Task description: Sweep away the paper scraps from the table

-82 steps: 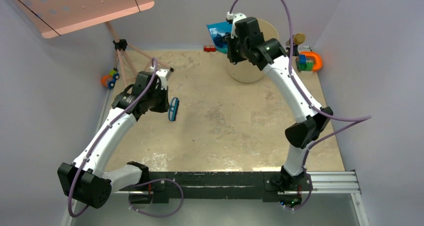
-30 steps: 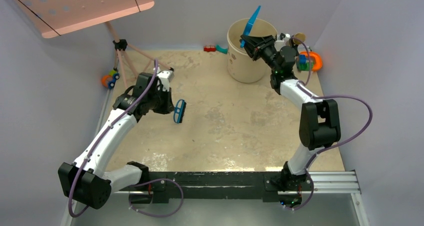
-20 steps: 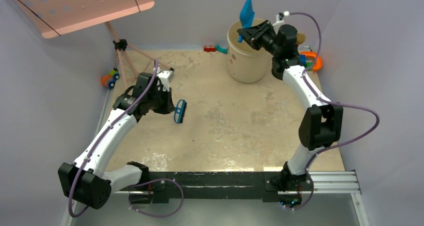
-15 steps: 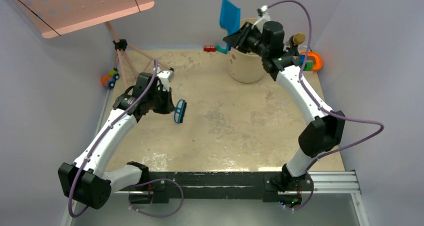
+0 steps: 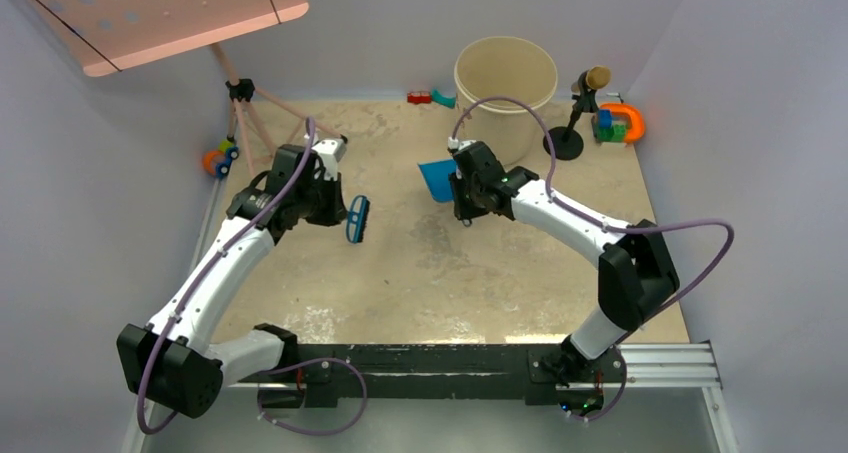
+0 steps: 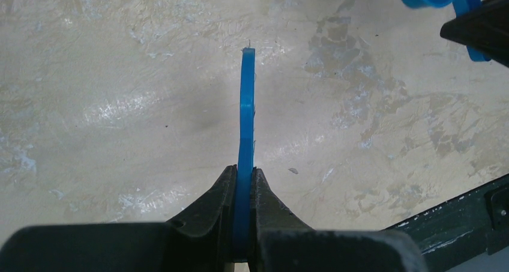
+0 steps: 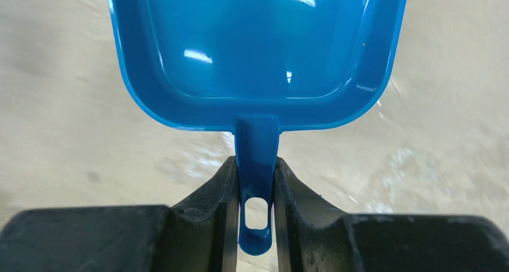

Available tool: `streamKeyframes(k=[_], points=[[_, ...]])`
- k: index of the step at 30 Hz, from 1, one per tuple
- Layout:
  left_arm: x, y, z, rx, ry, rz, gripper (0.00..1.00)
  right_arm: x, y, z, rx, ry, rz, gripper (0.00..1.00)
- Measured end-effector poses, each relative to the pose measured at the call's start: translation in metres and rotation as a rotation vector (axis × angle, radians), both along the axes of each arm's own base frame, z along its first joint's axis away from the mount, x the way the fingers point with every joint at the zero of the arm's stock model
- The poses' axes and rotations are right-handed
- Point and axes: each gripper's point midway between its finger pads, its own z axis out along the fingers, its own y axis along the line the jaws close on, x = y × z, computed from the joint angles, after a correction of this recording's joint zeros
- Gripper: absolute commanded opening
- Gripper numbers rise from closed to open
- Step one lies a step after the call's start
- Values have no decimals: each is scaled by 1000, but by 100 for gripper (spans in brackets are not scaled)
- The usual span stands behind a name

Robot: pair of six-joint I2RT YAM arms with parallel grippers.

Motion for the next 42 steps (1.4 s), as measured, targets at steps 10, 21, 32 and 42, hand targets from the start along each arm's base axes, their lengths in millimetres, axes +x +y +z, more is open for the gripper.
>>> streamKeyframes(k=[10,21,32,42], points=[[11,-6,-25,1,95,34,0,4,-83,-75,-220,145,-242,8],[45,-53,-17,-242,137,62,0,14,-120,-53,-169,66,-384,97],[93,-101,-28,-473,219,100,96,-12,-137,21,0,-196,-416,99],[100,-56,17,-342,30,281,100,-23,-141,45,65,-267,-422,99]])
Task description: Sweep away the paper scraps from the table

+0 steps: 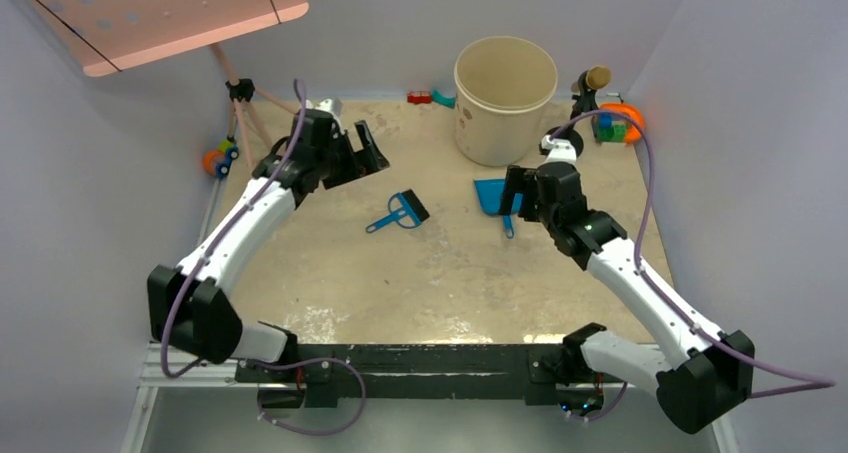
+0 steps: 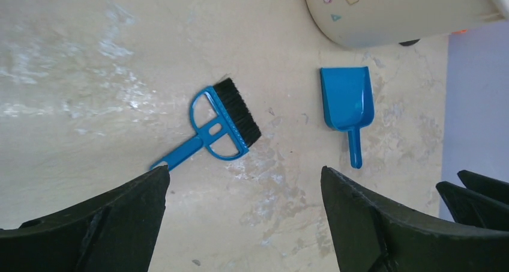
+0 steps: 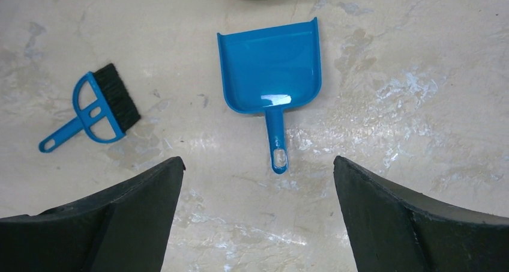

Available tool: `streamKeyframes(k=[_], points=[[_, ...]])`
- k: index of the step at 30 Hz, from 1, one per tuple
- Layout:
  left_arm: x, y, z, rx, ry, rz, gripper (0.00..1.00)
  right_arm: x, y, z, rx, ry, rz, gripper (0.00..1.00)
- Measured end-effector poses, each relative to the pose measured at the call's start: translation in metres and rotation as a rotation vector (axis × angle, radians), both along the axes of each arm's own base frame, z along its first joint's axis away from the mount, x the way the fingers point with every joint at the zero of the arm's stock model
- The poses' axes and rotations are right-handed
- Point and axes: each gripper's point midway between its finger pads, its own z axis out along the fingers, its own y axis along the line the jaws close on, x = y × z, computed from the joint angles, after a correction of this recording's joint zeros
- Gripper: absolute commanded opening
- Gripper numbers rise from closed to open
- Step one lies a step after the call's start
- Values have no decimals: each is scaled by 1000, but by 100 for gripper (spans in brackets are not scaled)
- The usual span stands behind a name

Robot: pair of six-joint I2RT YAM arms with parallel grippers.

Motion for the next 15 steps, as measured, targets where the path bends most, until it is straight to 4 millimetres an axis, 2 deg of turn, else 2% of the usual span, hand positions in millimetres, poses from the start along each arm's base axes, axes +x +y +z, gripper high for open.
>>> streamKeyframes(k=[5,8,12,15], points=[[-29,36,54,99,-164,46,99,-10,-3,32,46,-90,7,99],[-56,58,80,153,-263,64,100,-22,-9,67,91,-192,10,99],[-97,85,97,200,-391,89,100,-41,-19,118,152,-346,13,99],[-125,103,103,217,-483,113,100,-55,-27,142,179,-429,11,99]])
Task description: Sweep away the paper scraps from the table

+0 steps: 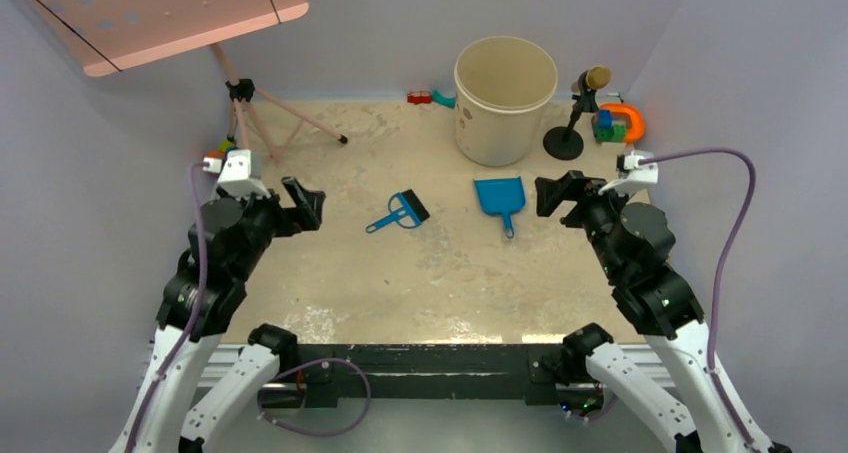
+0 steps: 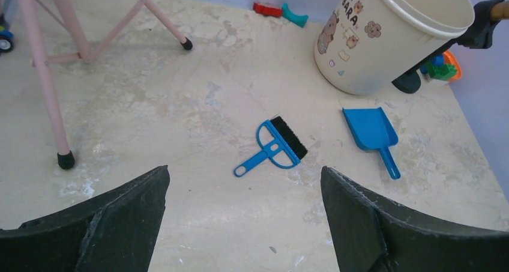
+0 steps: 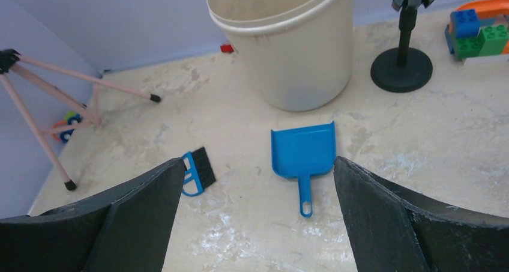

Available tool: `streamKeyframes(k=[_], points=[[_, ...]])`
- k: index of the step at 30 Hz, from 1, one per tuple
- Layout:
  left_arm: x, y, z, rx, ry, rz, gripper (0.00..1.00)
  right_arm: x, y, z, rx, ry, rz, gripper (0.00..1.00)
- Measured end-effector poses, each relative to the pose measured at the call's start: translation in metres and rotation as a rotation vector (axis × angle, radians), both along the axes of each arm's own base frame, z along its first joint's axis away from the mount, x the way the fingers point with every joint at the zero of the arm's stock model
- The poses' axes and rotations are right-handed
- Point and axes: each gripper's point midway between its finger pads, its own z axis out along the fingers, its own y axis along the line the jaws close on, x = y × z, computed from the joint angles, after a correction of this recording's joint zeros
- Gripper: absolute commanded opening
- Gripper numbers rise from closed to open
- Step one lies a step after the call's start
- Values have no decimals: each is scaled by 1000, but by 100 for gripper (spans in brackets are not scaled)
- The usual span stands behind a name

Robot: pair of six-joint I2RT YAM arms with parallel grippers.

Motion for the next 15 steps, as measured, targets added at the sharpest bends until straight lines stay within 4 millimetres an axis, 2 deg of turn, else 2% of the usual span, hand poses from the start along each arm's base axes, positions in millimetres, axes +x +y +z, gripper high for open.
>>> streamKeyframes(k=[3,5,11,15], points=[[-17,11,4,-8,-63,26,100,-11,-6,13,20,-49,-3,99],[-20,14,1,-9,-67,36,100,-15,-8,14,27,-64,-2,99],[-22,14,-27,9,8,38,99,-19,-10,0,19,-44,-2,99],[-24,12,-35,13,30,22,100,-21,-10,-6,16,-30,-1,99]])
